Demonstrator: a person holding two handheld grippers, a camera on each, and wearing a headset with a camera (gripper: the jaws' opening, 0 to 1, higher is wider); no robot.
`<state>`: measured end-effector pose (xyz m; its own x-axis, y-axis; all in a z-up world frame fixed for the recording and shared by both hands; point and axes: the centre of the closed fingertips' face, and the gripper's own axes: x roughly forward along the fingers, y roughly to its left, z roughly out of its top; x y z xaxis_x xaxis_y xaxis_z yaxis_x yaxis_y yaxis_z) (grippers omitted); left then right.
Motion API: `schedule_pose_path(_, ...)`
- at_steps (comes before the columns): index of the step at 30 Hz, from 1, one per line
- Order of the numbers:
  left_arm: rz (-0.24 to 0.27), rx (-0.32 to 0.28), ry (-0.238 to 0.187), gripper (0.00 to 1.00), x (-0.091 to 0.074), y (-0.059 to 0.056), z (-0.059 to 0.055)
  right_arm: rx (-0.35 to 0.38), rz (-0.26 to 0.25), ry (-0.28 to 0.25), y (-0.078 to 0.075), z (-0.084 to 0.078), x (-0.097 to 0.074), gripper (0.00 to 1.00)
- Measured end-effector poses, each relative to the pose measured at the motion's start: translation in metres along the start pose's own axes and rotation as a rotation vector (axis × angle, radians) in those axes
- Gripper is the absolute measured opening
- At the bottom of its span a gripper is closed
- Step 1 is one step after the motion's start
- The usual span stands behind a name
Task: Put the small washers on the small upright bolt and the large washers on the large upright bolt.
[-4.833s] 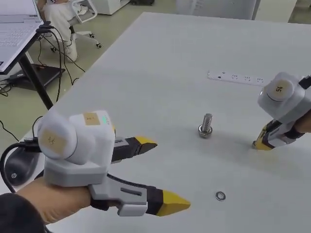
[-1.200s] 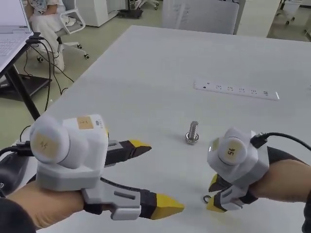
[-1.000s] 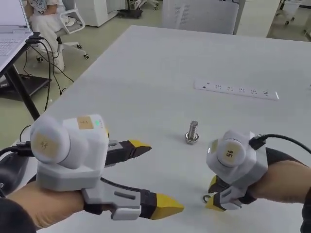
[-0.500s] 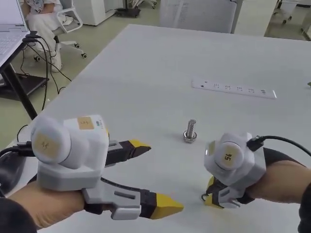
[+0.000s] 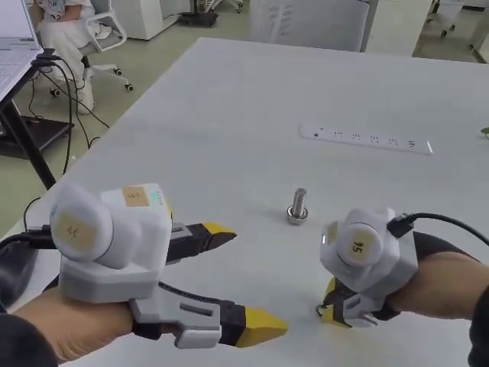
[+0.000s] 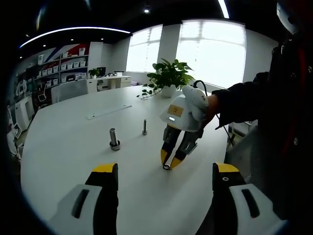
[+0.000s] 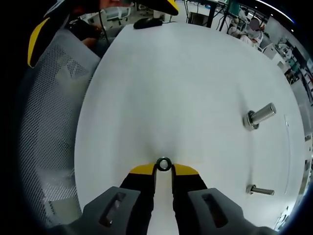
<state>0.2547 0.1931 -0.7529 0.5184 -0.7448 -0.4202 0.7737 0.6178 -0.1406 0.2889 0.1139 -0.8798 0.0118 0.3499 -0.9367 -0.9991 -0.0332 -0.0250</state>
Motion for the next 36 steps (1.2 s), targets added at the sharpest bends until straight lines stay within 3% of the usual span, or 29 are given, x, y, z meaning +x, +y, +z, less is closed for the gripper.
schedule_pose_path(19, -0.002, 0.002, 0.003, 0.79, -0.001, 0.0, 0.002, 0.005, -0.001, -0.005, -0.001, 0.0, 0.0, 0.13)
schedule_pose_path(36, -0.016, 0.006, 0.011, 0.78, 0.003, -0.002, 0.004, 0.058, -0.027, 0.017, -0.012, -0.023, -0.011, 0.13)
